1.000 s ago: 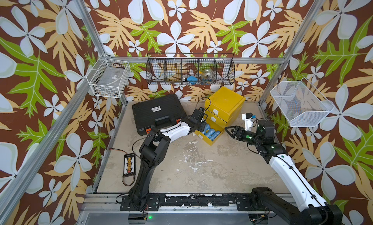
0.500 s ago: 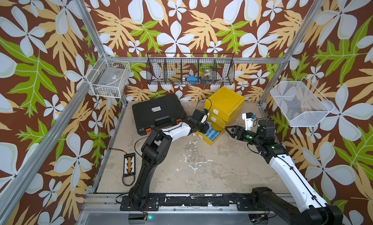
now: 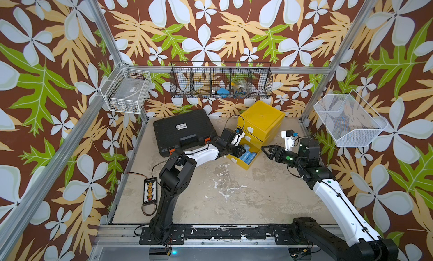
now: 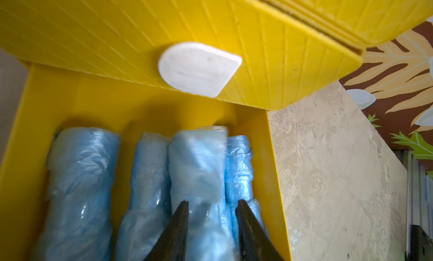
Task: Sort the rolls of trash bags by color and place them into the drawer
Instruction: Place the roll of trash bags in the drawer.
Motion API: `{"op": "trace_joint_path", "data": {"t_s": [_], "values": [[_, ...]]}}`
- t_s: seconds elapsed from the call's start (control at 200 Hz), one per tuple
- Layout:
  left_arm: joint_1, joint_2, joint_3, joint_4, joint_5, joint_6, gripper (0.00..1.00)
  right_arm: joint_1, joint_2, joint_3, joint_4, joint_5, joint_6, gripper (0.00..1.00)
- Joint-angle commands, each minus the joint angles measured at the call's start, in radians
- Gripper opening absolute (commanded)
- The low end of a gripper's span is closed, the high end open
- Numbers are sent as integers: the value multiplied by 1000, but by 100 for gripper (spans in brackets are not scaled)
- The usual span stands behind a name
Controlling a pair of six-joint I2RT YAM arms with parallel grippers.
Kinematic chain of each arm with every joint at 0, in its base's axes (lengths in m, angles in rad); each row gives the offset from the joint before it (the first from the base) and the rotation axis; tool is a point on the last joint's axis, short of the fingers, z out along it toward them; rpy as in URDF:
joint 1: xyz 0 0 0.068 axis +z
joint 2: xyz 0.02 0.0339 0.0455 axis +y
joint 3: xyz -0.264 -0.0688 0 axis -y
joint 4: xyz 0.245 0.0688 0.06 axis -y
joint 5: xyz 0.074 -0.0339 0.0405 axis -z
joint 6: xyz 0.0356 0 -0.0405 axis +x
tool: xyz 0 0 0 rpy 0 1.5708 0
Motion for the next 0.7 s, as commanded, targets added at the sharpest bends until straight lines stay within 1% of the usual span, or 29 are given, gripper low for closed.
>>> {"op": "trace_joint_path", "data": {"t_s": [0.0,0.095,0.19,0.275,0.355,0.441,0.696], "values": [[1,-24,-10,14,-32,-4,40,0,-4,7,17,-7,2,73],[1,-47,-35,32,-22,-17,39,0,-2,5,23,-9,5,73],[1,-60,-65,53,13,-28,33,0,2,4,28,-9,5,73],[0,-56,-87,82,64,-42,30,0,8,3,33,-10,6,73],[-1,-30,-83,84,76,-54,29,0,12,0,37,-12,10,73],[-1,5,-61,70,57,-64,28,0,11,-6,45,-15,17,73],[-8,88,44,-48,-121,-73,27,0,9,-5,35,-10,10,73]]}}
